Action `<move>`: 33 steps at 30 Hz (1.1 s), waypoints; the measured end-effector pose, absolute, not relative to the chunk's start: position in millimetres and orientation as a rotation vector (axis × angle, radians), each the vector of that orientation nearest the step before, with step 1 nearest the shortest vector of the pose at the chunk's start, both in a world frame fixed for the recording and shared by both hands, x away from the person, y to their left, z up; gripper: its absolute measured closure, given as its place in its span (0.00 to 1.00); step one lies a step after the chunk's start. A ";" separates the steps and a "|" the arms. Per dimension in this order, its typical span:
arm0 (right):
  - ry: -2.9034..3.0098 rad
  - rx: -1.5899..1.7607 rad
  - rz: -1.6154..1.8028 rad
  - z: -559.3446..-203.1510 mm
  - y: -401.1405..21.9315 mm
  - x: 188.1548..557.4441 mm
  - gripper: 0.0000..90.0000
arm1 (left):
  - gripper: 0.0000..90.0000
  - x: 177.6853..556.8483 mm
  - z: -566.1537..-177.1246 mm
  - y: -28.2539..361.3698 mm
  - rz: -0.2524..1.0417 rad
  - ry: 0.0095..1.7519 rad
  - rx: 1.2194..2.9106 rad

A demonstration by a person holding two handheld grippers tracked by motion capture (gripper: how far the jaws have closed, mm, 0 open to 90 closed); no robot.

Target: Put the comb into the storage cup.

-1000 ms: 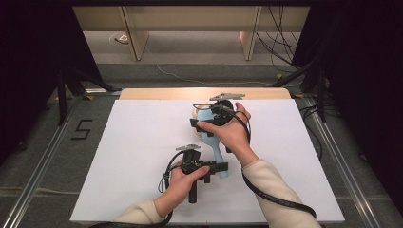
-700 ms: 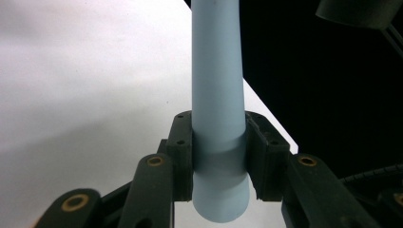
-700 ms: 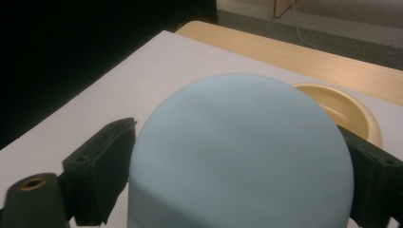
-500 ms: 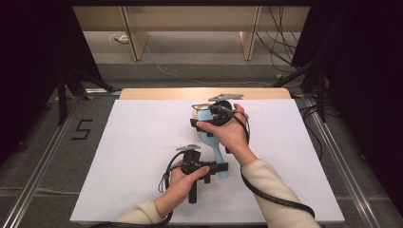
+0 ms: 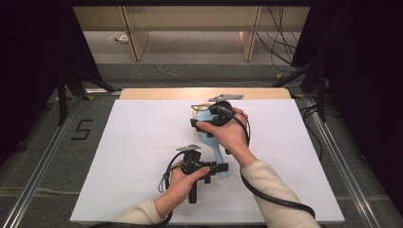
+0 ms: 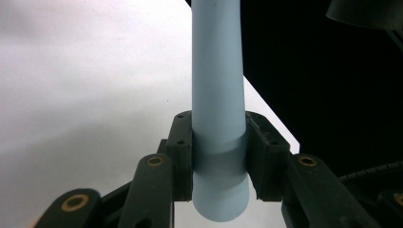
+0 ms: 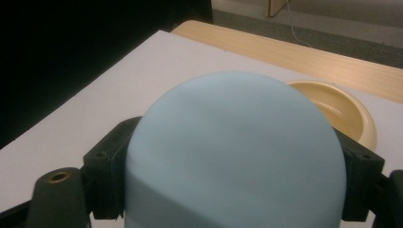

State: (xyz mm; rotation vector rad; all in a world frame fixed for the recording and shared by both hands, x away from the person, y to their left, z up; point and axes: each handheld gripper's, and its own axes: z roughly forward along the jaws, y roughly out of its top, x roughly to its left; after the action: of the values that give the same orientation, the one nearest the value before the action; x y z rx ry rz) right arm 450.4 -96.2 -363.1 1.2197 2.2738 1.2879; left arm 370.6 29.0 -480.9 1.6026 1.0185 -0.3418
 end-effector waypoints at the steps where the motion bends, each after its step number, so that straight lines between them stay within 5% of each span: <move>1: 2.270 1.220 1.291 -363.2 -96.2 450.3 0.22 | 0.73 370.6 -480.7 29.2 -0.339 1.019 1.604; 33: 2.229 1.214 1.324 -354.9 -95.8 448.3 0.23 | 0.72 372.2 -475.9 32.7 -0.286 0.993 1.609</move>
State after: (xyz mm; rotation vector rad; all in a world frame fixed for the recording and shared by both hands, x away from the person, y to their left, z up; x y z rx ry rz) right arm 448.3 -95.8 -354.9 1.2142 2.2287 1.3238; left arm 372.2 32.7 -475.9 1.6091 0.9931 -0.2860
